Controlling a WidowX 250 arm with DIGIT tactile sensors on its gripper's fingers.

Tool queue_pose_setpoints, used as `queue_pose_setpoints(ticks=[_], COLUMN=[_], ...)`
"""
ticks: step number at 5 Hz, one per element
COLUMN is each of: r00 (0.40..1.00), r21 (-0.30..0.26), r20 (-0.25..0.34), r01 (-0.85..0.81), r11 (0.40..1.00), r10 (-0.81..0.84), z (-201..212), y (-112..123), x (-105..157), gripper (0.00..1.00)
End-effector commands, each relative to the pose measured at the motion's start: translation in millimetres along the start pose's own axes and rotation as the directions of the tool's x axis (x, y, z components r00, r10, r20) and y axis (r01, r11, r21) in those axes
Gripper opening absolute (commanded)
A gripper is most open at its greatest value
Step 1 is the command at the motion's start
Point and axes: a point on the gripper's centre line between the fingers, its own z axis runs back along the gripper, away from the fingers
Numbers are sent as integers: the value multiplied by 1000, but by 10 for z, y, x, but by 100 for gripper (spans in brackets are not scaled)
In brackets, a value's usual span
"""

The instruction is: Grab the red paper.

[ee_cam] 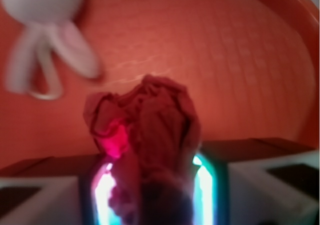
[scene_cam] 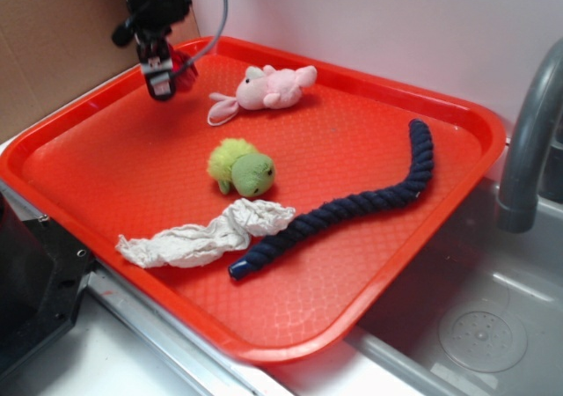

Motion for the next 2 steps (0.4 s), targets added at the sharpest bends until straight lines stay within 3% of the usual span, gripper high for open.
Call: queue_pose_setpoints(ticks=[1,2], r00=[949,945], r21=[-10,-69], r20=[5,4], r01=[-317,-325], r11=[949,943], r10=[317,326], z=[777,1097], y=[-611,-867], x=[206,169], gripper=[0,0])
